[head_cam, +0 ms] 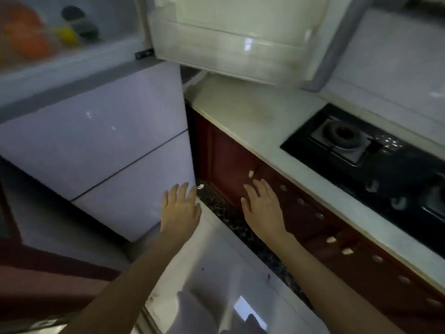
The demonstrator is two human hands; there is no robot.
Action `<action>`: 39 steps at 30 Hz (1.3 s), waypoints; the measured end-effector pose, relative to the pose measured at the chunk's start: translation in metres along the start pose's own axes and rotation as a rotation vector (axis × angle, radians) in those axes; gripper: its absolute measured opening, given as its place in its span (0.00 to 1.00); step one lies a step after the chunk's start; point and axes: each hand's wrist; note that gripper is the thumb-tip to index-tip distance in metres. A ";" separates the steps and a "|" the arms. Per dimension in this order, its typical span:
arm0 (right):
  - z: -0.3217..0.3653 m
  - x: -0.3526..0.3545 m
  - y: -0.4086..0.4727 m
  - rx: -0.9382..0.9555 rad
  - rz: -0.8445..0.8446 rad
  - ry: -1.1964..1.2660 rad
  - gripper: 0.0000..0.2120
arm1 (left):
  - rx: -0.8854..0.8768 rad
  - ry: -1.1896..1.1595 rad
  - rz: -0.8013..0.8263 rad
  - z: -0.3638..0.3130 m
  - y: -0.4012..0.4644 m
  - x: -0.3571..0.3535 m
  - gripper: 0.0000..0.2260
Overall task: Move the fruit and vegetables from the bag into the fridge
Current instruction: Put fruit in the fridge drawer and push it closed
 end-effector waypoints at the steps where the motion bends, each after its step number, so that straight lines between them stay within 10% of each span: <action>1: -0.018 0.007 -0.018 -0.045 -0.015 -0.007 0.21 | -0.049 -0.005 -0.012 -0.022 -0.002 -0.002 0.20; 21: -0.287 0.176 -0.431 -1.010 -0.441 -0.113 0.21 | -0.991 -0.116 0.032 -0.496 -0.167 0.003 0.21; 39: -0.516 0.315 -0.520 -1.313 -0.644 -0.245 0.21 | -1.436 -0.102 0.039 -0.867 -0.171 0.004 0.21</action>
Point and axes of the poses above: each hand's wrist, its own y-axis towards the middle knuckle, its own x-axis out of the back of the hand, z = x × y, and after that the axes turned 9 degrees about y, right-handed
